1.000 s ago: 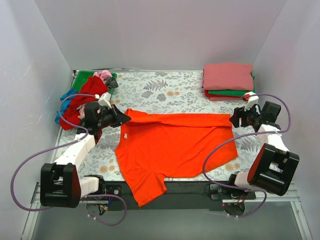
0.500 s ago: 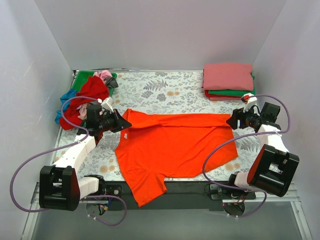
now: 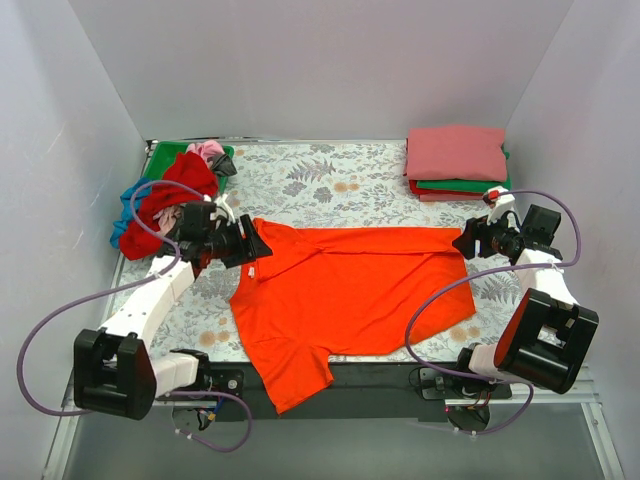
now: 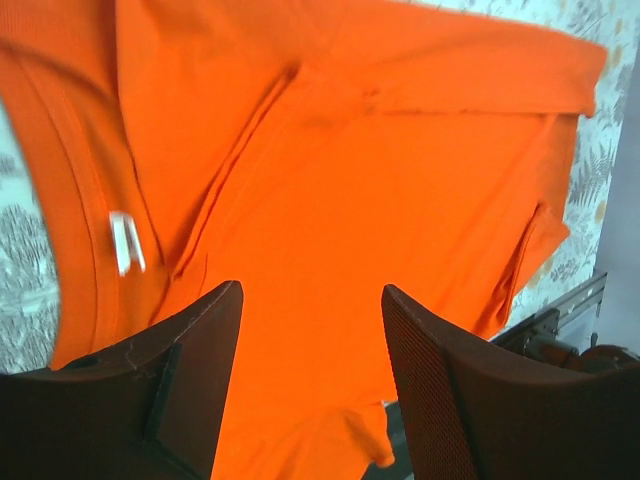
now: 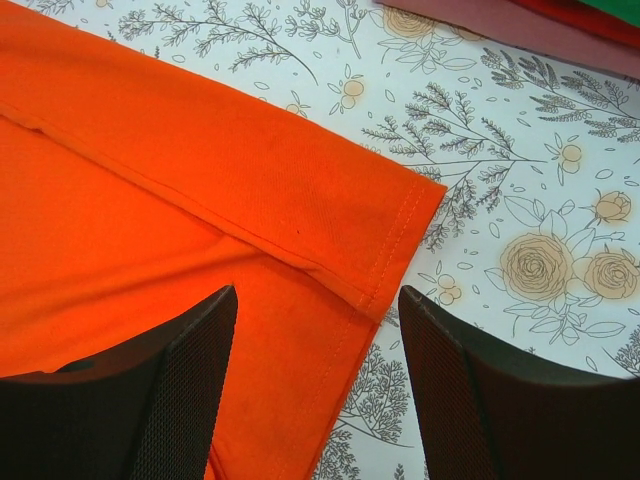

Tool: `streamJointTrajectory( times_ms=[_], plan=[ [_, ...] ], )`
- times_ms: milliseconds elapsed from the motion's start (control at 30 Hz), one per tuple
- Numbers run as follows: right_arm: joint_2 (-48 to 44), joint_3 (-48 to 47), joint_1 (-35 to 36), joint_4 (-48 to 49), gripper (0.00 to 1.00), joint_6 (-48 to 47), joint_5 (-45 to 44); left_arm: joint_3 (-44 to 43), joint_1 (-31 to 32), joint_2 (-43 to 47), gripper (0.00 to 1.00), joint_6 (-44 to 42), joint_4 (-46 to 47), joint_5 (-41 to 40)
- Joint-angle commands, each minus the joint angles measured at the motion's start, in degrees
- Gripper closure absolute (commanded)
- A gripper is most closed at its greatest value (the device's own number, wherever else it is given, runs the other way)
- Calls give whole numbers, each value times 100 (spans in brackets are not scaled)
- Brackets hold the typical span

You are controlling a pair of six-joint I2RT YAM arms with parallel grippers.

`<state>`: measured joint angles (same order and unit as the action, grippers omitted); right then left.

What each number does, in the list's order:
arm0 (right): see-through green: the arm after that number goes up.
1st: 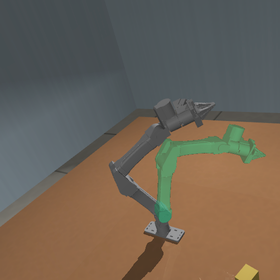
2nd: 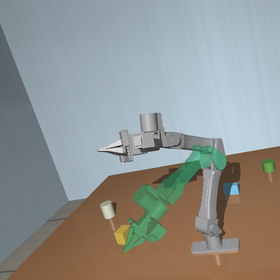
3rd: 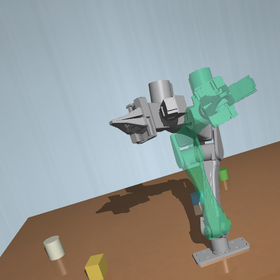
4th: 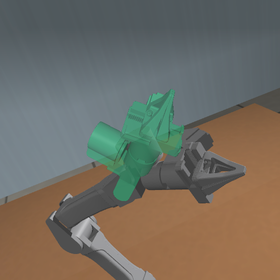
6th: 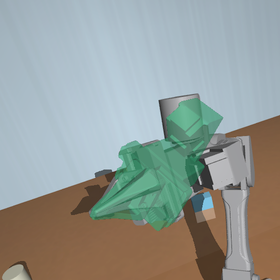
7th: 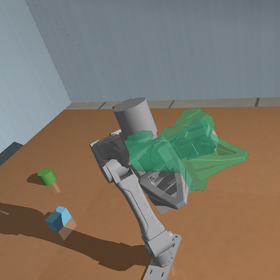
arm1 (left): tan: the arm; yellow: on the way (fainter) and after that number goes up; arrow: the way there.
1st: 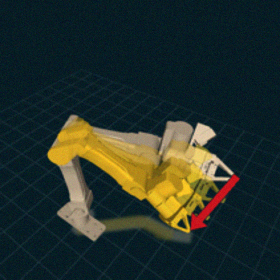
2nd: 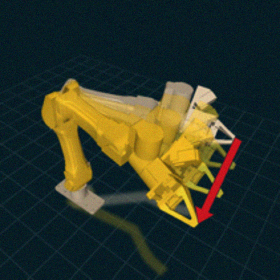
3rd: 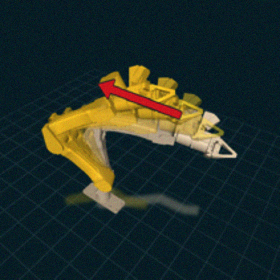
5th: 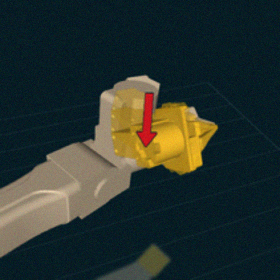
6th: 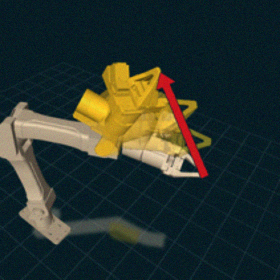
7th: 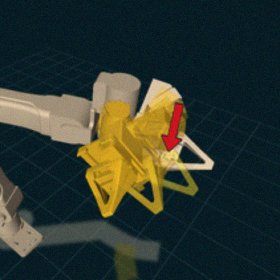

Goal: Fold and stack the t-shirts
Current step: Fold the tshirt

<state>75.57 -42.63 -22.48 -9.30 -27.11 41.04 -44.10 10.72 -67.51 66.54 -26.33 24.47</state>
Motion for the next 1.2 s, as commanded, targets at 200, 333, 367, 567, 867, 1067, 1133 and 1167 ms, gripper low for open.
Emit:
streamJointTrajectory(
  times_ms=[200,333,367,567,867,1067,1133,1167],
  plan=[
    [10,-87,-46,-10,28,66,185,-1820,88,-2415,44,-1160,-127,172],
    [63,-79,-64,-19,28,57,194,-2392,316,-2969,45,-1292,-329,147],
    [80,-79,-72,-11,28,57,194,-2515,369,-3048,45,-1310,-373,85],
    [107,-79,-72,-10,28,48,212,-2683,641,-3629,51,-1346,-373,67],
    [116,-70,-90,-10,28,39,229,-3342,905,-4297,52,-1592,-619,-100],
    [116,-61,-116,-19,28,39,247,-3360,967,-4420,55,-1689,-760,-188],
    [107,-61,-125,-28,28,39,264,-3342,967,-4447,57,-1706,-786,-127],
    [98,-61,-134,-19,28,39,265,-3334,967,-4438,60,-1706,-795,-92]
  ],
)
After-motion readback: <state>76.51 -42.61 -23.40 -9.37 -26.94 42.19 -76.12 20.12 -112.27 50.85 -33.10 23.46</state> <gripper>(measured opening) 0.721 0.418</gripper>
